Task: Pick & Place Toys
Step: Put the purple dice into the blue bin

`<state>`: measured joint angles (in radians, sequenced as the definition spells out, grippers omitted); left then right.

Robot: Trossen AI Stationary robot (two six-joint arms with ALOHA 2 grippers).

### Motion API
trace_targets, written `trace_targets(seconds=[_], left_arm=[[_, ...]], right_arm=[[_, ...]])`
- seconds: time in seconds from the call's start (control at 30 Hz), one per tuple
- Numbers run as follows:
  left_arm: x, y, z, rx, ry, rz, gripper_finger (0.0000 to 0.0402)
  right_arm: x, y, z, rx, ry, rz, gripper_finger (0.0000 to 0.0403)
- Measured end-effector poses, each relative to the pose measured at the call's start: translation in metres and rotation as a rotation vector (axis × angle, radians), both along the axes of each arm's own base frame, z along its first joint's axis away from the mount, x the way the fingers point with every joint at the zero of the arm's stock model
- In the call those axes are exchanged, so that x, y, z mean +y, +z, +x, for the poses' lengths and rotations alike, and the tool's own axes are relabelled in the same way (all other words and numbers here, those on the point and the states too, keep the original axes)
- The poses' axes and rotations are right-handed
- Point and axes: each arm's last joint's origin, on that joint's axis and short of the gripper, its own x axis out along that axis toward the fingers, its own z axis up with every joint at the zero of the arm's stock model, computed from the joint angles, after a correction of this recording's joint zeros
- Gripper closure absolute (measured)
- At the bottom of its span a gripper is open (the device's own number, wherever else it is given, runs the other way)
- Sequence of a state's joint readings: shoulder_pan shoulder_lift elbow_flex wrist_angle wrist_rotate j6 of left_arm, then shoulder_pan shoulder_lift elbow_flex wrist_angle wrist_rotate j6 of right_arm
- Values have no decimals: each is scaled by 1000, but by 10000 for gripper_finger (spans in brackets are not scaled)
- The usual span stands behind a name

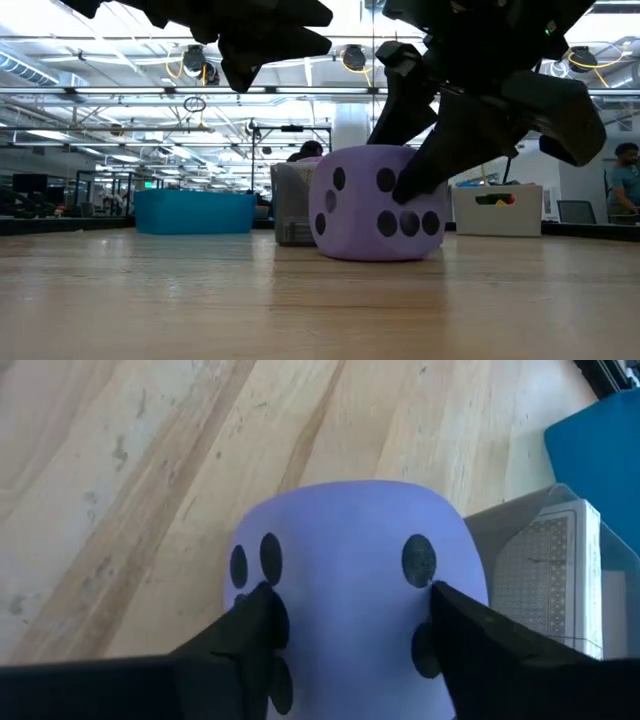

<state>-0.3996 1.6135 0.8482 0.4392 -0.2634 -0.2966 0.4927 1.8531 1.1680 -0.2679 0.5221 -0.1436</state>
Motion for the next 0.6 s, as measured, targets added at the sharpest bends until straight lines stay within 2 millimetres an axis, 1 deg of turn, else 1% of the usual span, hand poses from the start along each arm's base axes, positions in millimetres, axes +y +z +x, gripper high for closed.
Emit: trace_targets(seconds=[0.13, 0.27, 0.37, 0.47, 0.6], left_arm=[[0, 0, 0, 0, 0, 0, 265], [0, 0, 0, 0, 0, 0, 266], [0, 0, 0, 1, 0, 1, 265], [0, 0, 0, 1, 0, 1, 265], [0, 0, 0, 0, 0, 1, 265]], right_arm=[[0, 0, 0, 4, 4, -1, 247], [0, 0, -1, 0, 5, -16, 253], [5, 8, -7, -27, 24, -57, 252], [10, 22, -15, -45, 54, -34, 250], [18, 58, -34, -124, 79, 18, 265]])
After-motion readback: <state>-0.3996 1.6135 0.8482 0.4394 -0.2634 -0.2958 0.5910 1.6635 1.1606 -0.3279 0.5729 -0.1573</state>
